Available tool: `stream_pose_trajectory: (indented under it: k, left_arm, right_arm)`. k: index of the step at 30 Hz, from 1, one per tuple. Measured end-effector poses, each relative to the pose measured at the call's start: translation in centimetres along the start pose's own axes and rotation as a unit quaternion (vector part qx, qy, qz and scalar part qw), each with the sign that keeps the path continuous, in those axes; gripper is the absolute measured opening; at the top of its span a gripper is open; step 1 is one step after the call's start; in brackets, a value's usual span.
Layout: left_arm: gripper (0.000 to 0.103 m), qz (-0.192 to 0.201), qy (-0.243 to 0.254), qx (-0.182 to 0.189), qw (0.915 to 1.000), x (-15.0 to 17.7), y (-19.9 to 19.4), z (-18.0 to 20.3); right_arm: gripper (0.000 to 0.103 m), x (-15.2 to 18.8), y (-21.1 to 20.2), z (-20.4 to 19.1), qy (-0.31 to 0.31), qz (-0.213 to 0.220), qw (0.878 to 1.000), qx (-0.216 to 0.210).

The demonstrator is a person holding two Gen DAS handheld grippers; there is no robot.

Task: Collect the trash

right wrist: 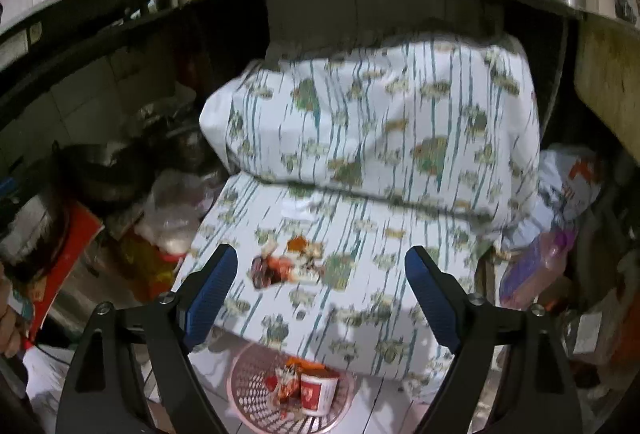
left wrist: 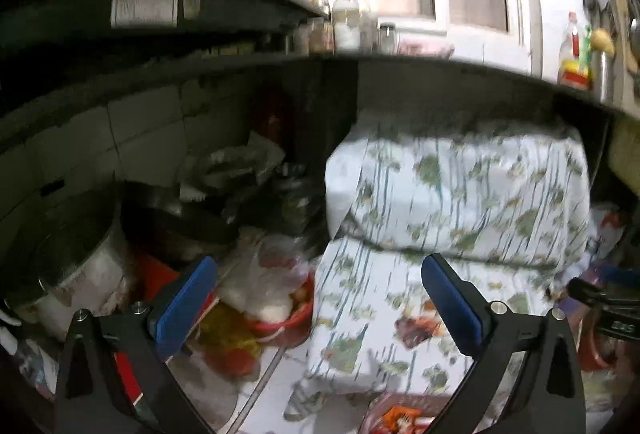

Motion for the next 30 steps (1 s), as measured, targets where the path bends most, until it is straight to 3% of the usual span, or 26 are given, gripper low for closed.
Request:
stream_pose_trajectory:
  k: [7, 11, 16, 22, 27, 30]
  left_arm:
    - [0.103, 0.042, -0.011, -0.002, 0.9991, -5.4, -1.3, -0.8]
    - [0.103, 0.070, -0.029, 0.017, 0.9970, -8.5, -1.6, -1.3]
    - [0.103, 0.081, -0.024, 0.019, 0.9962, -10.3, 0.4, -1.2]
    - [0.103, 0.042, -0.035, 0.050, 0.9973, -7.8, 7.1, -0.2]
    - [0.103, -0.018, -0.008, 0.053, 0.9984, -4.9, 14.0, 1.7]
    - [0.103, -0.055, 0.004, 0.075, 0.9957, -3.2, 17.6, 3.1]
  right_arm:
    - [0.084, -4.6, -0.9, -0.4, 0.001, 0.037, 0.999, -0.002]
    - [0.084, -6.7, -0.9, -0.8, 0.004, 0.050, 0.999, -0.004]
    - [0.084, -7.9, 0.1, -1.5, -0.003, 0.052, 0.999, -0.001]
    - [0.085, -8.2, 3.8, -1.6, 0.006, 0.044, 0.999, 0.009]
    - [0.087, -8.4, 7.6, -2.4, 0.001, 0.036, 0.999, 0.009]
    - [0.087, -7.0, 10.6, -1.7, 0.000, 0.017, 1.000, 0.019]
Point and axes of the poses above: each gripper's, at about its wrist camera, not at the fingertips, and y roughly the way its jaws point, z to its right, x to its underside, the point moved 6 cm from there along y, roughly the way its jaws point, and after that the axes turned 15 degrees about y, right-handed, at the moved point
